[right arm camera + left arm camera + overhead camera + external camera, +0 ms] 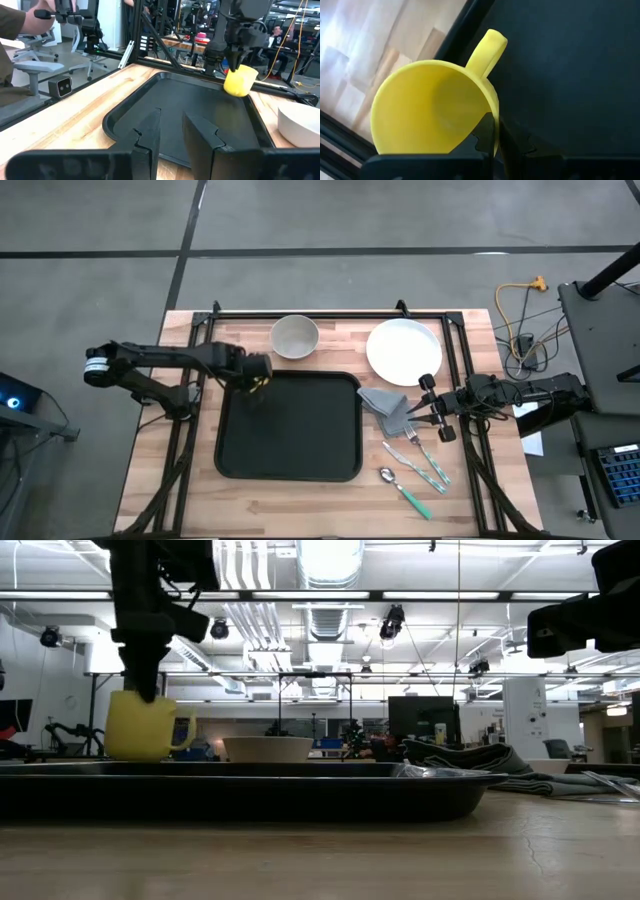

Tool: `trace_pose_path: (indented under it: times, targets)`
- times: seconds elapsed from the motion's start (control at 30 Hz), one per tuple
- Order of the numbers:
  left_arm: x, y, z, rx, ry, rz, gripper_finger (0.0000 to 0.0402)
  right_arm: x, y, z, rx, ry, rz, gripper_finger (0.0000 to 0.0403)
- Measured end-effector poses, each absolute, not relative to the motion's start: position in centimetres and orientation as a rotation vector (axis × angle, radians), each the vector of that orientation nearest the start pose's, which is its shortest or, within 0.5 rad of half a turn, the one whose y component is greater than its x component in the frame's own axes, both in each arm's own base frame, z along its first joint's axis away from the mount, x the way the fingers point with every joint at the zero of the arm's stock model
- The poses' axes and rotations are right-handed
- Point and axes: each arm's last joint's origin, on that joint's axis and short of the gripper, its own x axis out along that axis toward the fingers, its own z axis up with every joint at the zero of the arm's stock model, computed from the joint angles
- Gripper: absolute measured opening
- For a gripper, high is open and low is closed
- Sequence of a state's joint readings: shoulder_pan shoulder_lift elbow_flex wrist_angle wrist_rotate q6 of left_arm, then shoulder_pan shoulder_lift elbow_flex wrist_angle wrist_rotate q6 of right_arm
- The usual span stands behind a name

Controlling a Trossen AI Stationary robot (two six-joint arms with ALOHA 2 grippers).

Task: Set up tray
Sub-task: Put the yellow mug on the top left of the black serving tray

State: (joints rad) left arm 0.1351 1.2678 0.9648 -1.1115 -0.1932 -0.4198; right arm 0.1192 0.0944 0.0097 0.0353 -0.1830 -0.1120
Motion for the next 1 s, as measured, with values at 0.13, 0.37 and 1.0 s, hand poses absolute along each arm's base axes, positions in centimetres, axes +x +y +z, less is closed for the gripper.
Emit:
trace_pose_path:
  times: [0.13, 0.37, 1.0]
  targets:
    - [20.4, 3.3, 24.0, -0.304, 1.351, 0.569, 0.0000, 10.1, 1.7, 16.3, -0.109, 0.033, 0.305, 0.0068]
    - [20.3, 3.3, 23.6, -0.307, 1.355, 0.572, 0.0000, 10.1, 1.7, 16.3, -0.109, 0.033, 0.305, 0.0068]
    - [19.7, 3.2, 21.9, -0.303, 1.389, 0.575, 0.0003, 10.1, 1.7, 16.2, -0.109, 0.034, 0.305, 0.0068]
